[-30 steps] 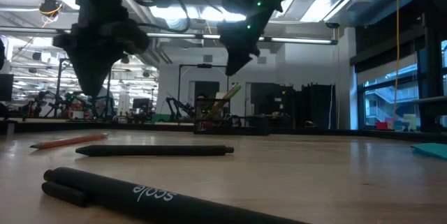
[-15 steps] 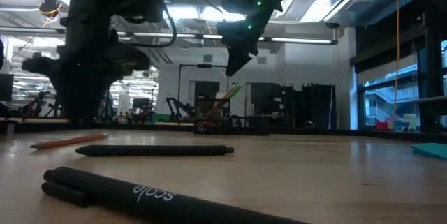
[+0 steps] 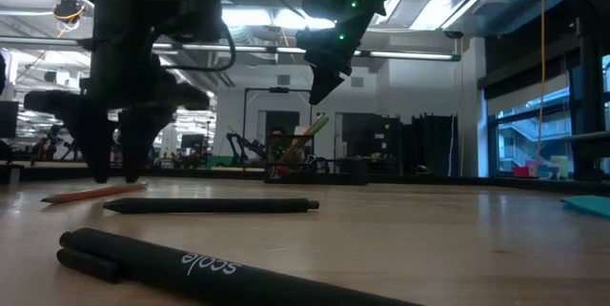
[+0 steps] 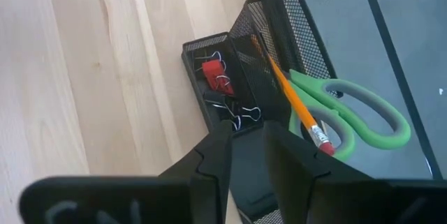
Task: Pick and place office supplies into organizer
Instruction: Put the orange pencil into the desk organizer
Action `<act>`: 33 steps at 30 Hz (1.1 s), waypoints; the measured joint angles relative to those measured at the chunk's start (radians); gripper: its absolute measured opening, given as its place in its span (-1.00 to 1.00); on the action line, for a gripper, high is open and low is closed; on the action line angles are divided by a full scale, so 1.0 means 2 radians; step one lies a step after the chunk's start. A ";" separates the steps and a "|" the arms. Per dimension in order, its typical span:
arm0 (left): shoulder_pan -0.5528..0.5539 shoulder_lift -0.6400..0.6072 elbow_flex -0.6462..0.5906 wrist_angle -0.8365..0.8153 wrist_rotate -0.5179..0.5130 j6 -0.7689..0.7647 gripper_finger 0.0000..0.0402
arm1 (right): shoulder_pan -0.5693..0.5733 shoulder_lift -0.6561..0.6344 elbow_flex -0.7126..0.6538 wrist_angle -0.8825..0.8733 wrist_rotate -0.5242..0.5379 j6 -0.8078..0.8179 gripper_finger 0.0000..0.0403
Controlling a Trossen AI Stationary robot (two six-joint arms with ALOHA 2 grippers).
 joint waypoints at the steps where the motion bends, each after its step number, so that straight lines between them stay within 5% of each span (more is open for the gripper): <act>1: 0.001 0.007 0.000 0.001 0.000 0.004 -0.25 | 0.000 0.000 0.000 0.000 0.000 0.000 -0.57; 13: 0.029 0.055 0.006 0.004 0.030 0.126 -0.51 | 0.000 0.000 0.000 -0.009 0.000 0.003 -0.57; 16: 0.036 0.055 0.006 0.001 0.034 0.193 -0.60 | 0.002 0.000 0.001 -0.040 -0.012 0.025 -0.57; 23: 0.044 0.054 0.005 -0.001 0.032 0.419 -0.83 | 0.033 0.001 -0.028 -0.085 -0.138 0.109 -0.56; 33: 0.045 0.055 0.014 0.002 0.016 0.650 -0.95 | 0.106 0.001 -0.147 0.069 -0.139 0.228 -0.56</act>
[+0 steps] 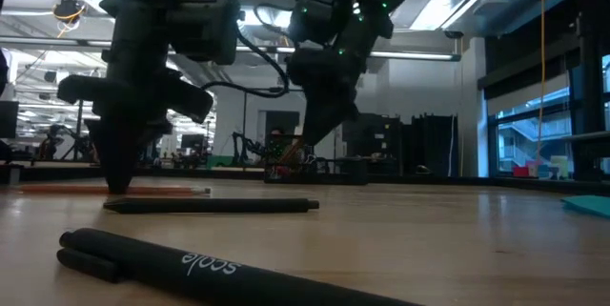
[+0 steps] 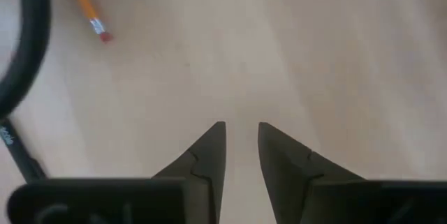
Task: Pick and place office supplies into organizer
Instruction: Put the orange pencil into the desk organizer
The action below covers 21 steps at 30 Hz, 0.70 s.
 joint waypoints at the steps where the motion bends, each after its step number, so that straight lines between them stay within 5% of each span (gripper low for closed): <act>1: 0.000 0.000 0.002 0.001 -0.004 0.008 -0.95 | 0.006 0.000 -0.011 0.016 0.000 0.012 -0.56; 9: 0.005 0.004 0.006 0.093 -0.060 0.033 -0.98 | 0.045 -0.067 -0.109 0.132 0.054 0.078 -0.56; 21: 0.034 0.041 0.009 0.232 -0.044 0.078 -1.00 | 0.073 -0.219 -0.322 0.351 0.065 0.119 -0.57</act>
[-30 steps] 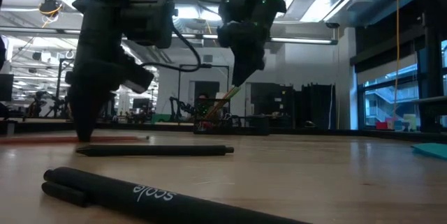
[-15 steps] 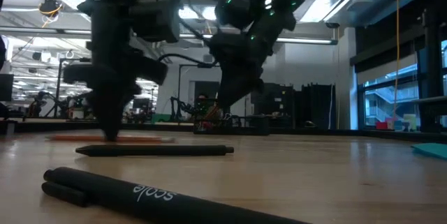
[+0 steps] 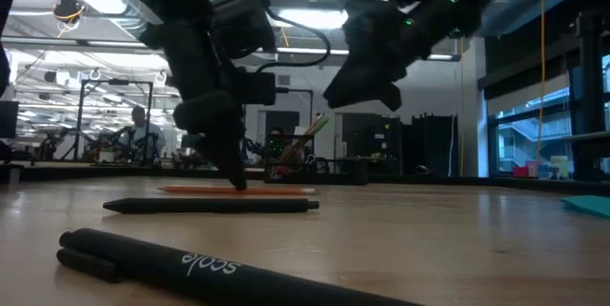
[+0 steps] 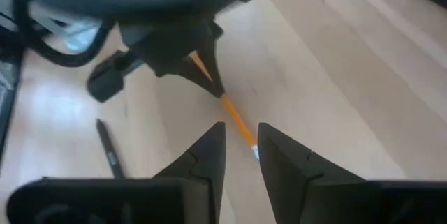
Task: Pick and place office supplies into organizer
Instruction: Put the orange pencil into the desk organizer
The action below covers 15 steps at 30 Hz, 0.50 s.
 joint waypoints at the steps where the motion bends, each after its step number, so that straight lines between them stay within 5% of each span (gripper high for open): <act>1: 0.000 0.002 0.000 0.003 0.000 0.006 -1.00 | 0.001 -0.007 -0.017 0.019 0.000 0.003 -0.57; 6: 0.000 0.008 0.001 0.016 0.000 0.023 -1.00 | 0.002 -0.017 -0.057 0.094 0.001 0.028 -0.57; 15: 0.000 -0.008 0.005 0.005 0.002 0.031 -0.98 | 0.002 -0.017 -0.058 0.097 0.001 0.011 -0.57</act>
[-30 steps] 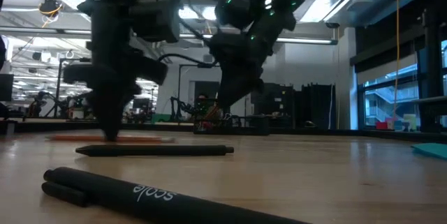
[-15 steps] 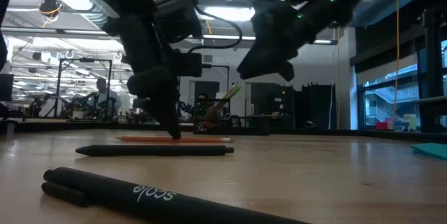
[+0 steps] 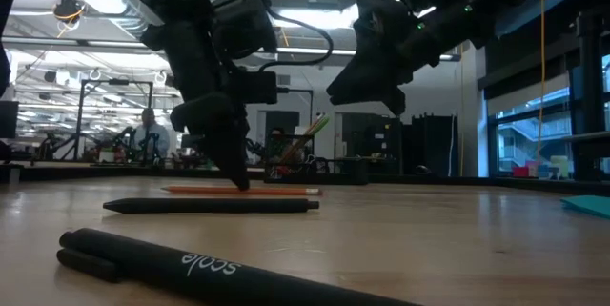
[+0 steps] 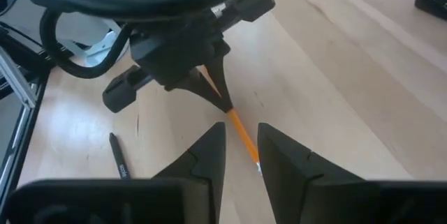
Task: Pick and place office supplies into organizer
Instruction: Put the orange pencil into the desk organizer
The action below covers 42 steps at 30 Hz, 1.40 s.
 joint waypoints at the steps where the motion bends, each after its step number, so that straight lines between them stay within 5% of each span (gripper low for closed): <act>1: 0.000 0.000 0.000 -0.001 0.000 0.000 -0.97 | 0.000 0.000 0.000 0.000 0.000 0.000 -0.57; 14: 0.000 -0.011 0.034 -0.051 -0.002 0.016 -0.53 | 0.000 0.000 0.000 -0.001 0.000 -0.001 -0.57; 27: 0.000 -0.129 0.053 -0.297 -0.016 -0.007 -0.43 | -0.001 0.000 0.001 -0.001 0.000 -0.001 -0.57; 42: -0.011 -0.173 -0.032 -0.223 -0.016 -0.017 -0.43 | -0.001 0.000 0.001 0.008 0.000 -0.002 -0.57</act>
